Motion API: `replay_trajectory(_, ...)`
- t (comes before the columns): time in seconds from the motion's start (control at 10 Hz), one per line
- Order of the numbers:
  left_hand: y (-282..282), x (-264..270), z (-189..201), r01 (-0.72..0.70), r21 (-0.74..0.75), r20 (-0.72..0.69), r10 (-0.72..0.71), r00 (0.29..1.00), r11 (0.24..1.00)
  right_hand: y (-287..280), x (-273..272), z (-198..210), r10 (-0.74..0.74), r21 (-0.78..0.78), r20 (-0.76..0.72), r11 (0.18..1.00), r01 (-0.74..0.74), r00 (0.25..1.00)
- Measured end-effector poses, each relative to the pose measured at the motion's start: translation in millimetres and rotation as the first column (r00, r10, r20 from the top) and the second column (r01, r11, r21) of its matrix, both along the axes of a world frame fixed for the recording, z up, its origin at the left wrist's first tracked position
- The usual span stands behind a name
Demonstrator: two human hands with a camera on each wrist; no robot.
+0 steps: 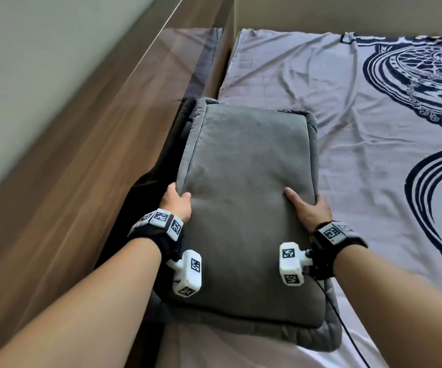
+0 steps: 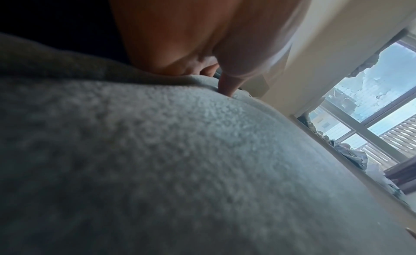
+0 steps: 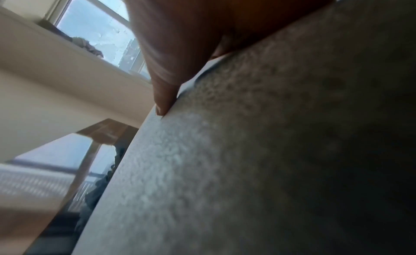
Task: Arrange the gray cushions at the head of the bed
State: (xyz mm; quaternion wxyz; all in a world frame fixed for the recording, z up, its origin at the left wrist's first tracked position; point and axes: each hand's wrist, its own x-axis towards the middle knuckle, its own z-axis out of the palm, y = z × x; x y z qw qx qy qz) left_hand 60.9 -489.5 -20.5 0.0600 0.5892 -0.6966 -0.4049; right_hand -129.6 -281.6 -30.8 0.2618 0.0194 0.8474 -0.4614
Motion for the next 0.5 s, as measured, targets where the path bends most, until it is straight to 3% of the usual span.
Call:
replay_trajectory(0.3, -3, -9, 10, -0.12, 0.029, 0.051, 0.119, 0.992, 0.992, 3, -8, 8, -0.022, 0.098, 0.002, 0.995, 0.021, 1.0)
replay_trajectory(0.5, 10, 9, 42, -0.093, 0.107, 0.099, 0.082, 0.992, 0.99, 38, -15, 38, -0.034, 0.089, 0.021, 0.996, 0.032, 0.999)
